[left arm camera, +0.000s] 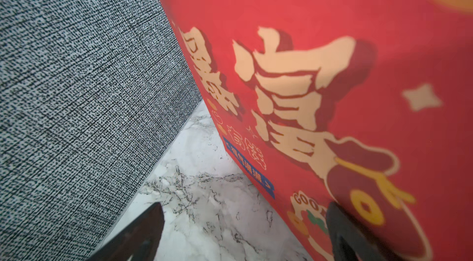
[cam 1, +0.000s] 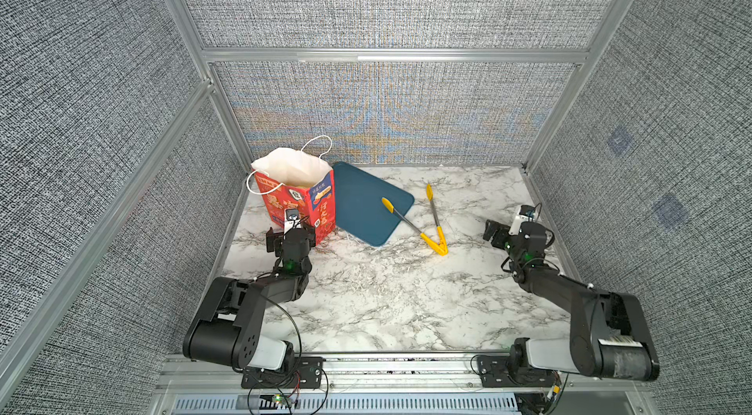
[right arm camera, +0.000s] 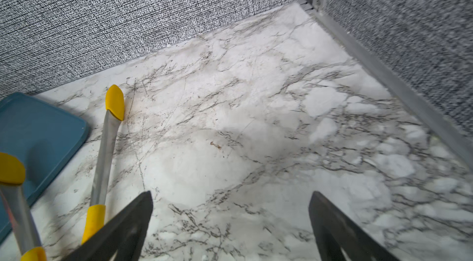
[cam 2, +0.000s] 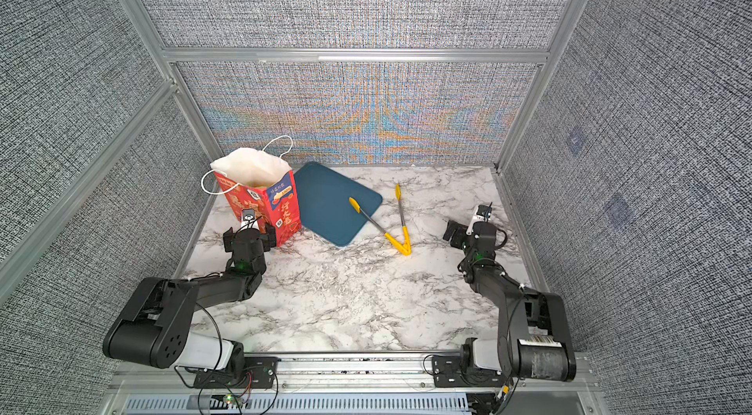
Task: Pack bread into a paper bag
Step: Reset both arms
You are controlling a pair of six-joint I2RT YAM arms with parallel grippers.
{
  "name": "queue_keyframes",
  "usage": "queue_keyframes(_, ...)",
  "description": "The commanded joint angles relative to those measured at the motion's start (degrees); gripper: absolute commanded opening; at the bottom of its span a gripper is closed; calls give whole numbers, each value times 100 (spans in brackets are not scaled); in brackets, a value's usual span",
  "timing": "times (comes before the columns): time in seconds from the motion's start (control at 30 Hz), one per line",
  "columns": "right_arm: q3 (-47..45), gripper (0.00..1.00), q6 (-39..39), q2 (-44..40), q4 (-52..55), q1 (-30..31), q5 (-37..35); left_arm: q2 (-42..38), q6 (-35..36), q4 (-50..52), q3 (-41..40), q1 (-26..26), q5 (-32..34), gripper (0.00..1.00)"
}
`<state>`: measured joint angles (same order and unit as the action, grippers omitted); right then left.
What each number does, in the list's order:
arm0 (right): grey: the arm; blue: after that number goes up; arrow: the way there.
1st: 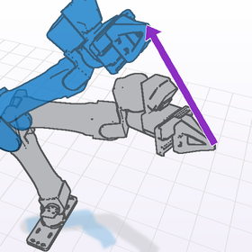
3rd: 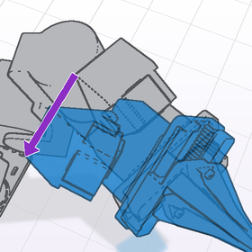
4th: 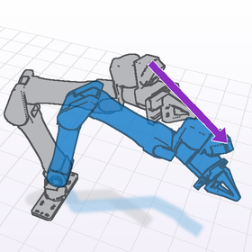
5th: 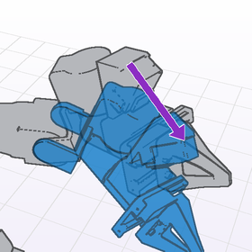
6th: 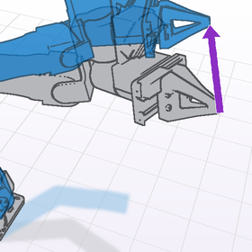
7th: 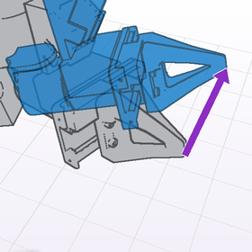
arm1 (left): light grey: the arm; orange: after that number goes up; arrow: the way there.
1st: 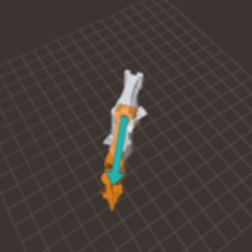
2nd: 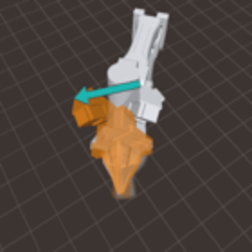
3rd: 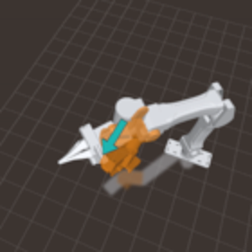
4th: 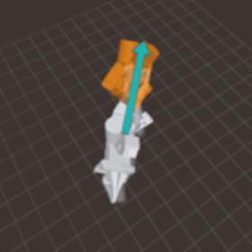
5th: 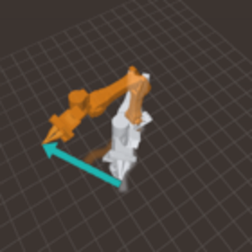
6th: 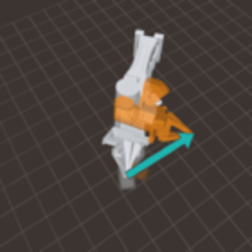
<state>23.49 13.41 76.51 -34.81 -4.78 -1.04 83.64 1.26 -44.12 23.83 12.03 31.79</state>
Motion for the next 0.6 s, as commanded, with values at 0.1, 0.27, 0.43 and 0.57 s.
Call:
queue_keyframes(0.1, -878, 97, -656, -13, -2206, 26, -603, 69, -253, 518, 268, -232, -388, 100)
queue_keyframes(0.27, -1236, 97, -844, 461, -3424, 137, -285, 173, -354, 975, 553, -447, -792, 100)
queue_keyframes(0.43, -1291, 97, -1170, 1138, -4193, 428, -404, 155, -346, 940, 527, -453, -780, 100)
queue_keyframes(0.57, -1137, 98, -1349, 1094, -3848, 548, -353, 143, -343, 923, 509, -456, -792, 100)
